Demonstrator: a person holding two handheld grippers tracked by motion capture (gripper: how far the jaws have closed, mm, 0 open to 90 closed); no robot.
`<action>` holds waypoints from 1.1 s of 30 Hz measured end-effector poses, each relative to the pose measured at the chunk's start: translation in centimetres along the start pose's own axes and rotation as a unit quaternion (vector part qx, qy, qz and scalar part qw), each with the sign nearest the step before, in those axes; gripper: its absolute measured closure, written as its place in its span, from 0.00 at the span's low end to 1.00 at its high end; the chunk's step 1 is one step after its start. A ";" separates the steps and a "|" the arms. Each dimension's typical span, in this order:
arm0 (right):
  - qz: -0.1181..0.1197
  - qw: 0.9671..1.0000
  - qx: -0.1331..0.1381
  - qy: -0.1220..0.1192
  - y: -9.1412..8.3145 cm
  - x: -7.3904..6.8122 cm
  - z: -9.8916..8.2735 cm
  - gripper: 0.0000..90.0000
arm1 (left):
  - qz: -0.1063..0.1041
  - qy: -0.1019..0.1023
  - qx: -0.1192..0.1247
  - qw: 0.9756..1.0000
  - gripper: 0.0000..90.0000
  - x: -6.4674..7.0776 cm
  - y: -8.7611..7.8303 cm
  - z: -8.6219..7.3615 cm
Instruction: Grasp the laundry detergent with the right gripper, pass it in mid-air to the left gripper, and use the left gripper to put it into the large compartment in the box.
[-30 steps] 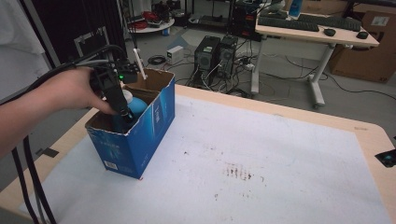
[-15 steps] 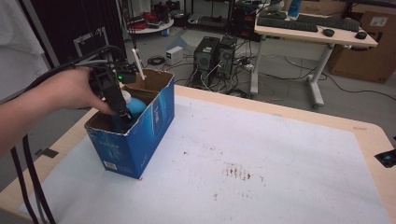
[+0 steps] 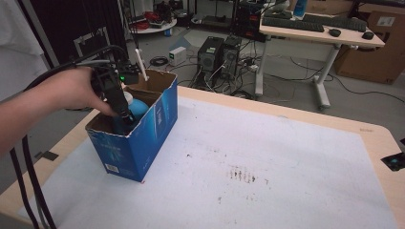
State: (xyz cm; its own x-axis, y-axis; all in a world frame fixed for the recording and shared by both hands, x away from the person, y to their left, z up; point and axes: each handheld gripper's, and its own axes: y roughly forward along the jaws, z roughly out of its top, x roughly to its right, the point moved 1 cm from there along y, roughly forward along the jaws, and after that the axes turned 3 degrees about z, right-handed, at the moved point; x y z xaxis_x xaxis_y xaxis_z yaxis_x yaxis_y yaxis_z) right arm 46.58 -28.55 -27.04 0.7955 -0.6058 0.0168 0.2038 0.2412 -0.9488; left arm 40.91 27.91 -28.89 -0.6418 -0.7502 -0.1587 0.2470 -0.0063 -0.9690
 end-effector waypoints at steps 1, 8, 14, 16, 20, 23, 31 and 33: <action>0.000 1.000 -0.001 0.001 0.0 0.0 0.0 0.19 | -0.001 0.000 -0.001 1.000 0.42 0.0 0.0 0.0; 0.001 1.000 0.001 -0.001 0.1 0.0 0.0 0.19 | -0.004 0.001 -0.003 1.000 0.42 -0.1 0.0 0.0; 0.001 1.000 0.003 -0.002 0.2 -0.1 -0.2 0.19 | -0.012 -0.005 -0.005 1.000 0.42 -0.1 -0.1 0.1; 0.000 1.000 0.006 -0.005 0.2 -0.2 -0.2 0.19 | -0.020 -0.008 -0.005 1.000 0.41 -0.1 -0.2 0.1; 0.002 1.000 0.006 -0.011 0.3 -0.6 -0.2 0.19 | -0.011 0.005 -0.009 1.000 0.31 0.1 -0.9 0.3; 0.005 1.000 0.009 -0.015 0.4 -1.0 -0.2 0.19 | -0.001 0.013 -0.008 1.000 0.26 0.2 -1.6 0.3; 0.014 1.000 0.021 -0.019 0.3 -2.0 -0.2 0.19 | 0.024 0.039 0.021 0.999 0.22 0.7 -5.8 1.1; 0.017 0.999 0.029 -0.018 0.2 -2.5 -0.2 0.19 | 0.025 0.050 0.034 0.998 0.22 1.0 -6.7 1.7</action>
State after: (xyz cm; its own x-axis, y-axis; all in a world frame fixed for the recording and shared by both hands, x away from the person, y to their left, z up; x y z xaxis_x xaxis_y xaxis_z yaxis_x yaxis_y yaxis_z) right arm 44.51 -27.17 -27.37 0.8224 -0.5689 -0.0030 0.2077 0.3052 -0.9294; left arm 39.78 26.08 -22.21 -0.6962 -0.6804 -0.2288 0.3275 -0.0174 -0.9447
